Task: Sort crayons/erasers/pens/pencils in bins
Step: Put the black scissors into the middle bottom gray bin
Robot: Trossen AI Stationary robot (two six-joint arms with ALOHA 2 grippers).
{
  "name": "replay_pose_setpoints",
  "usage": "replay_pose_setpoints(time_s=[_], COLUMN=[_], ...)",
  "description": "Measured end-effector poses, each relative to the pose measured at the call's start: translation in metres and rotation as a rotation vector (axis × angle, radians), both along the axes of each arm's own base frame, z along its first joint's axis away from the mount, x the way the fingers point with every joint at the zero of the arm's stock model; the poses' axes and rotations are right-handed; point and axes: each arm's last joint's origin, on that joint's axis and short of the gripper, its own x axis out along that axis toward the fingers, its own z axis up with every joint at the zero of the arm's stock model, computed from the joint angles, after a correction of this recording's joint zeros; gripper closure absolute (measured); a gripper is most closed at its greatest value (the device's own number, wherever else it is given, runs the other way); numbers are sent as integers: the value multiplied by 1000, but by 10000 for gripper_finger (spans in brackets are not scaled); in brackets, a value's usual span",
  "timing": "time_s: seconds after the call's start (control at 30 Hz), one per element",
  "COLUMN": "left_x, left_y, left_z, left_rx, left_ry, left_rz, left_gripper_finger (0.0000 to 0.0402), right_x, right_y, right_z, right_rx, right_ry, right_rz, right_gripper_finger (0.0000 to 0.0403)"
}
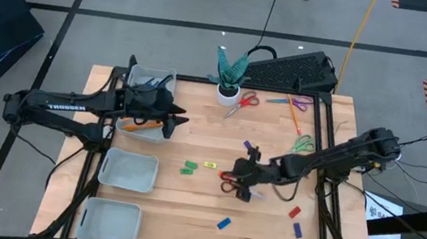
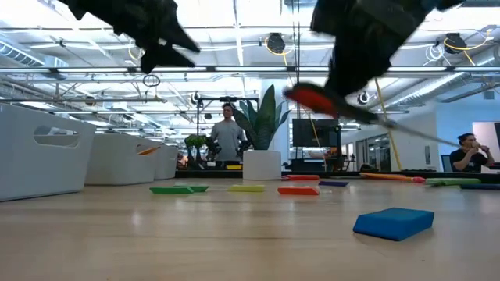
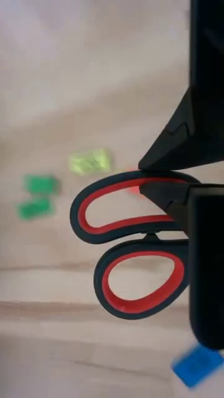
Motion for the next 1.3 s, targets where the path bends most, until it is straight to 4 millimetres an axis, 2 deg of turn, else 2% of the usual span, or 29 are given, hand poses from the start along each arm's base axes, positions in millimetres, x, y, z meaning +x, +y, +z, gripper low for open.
replay_pose_setpoints(time_s=[0.13, 0.3, 0.4, 0.57, 0.67, 0.77, 0.97, 1.03, 1.17, 1.23, 1.3], left_x=[10, 27, 39, 63, 86, 113, 158, 165, 167, 165, 164], left_y=[-7, -32, -50, -72, -77, -78, -62, -58, -50, -47, -45], left_z=[11, 25, 30, 27, 24, 26, 32, 36, 42, 45, 47], left_rx=[-16, 61, 161, 230, 245, 266, 312, 306, 284, 273, 266], left_ry=[-150, -345, -457, -566, -545, -512, -396, -381, -381, -386, -391], left_rz=[-24, -94, -98, -19, 41, 83, 165, 180, 203, 215, 218], left_gripper_finger=[171, 134, 134, 150, 156, 158, 158, 158, 162, 180, 215], right_x=[-10, -29, -37, -37, -32, -24, -16, -16, -17, -18, -18], right_y=[-13, -33, -45, -58, -62, -61, -57, -55, -55, -56, -57], right_z=[48, 93, 120, 147, 158, 158, 153, 153, 153, 153, 153], right_rx=[-182, -308, -303, -304, -349, -411, -414, -406, -413, -421, -416], right_ry=[-169, -365, -547, -781, -882, -912, -914, -918, -914, -906, -906], right_rz=[-12, -184, -327, -472, -537, -524, -487, -484, -508, -524, -539], right_gripper_finger=[387, 386, 386, 386, 385, 385, 385, 385, 385, 385, 385])
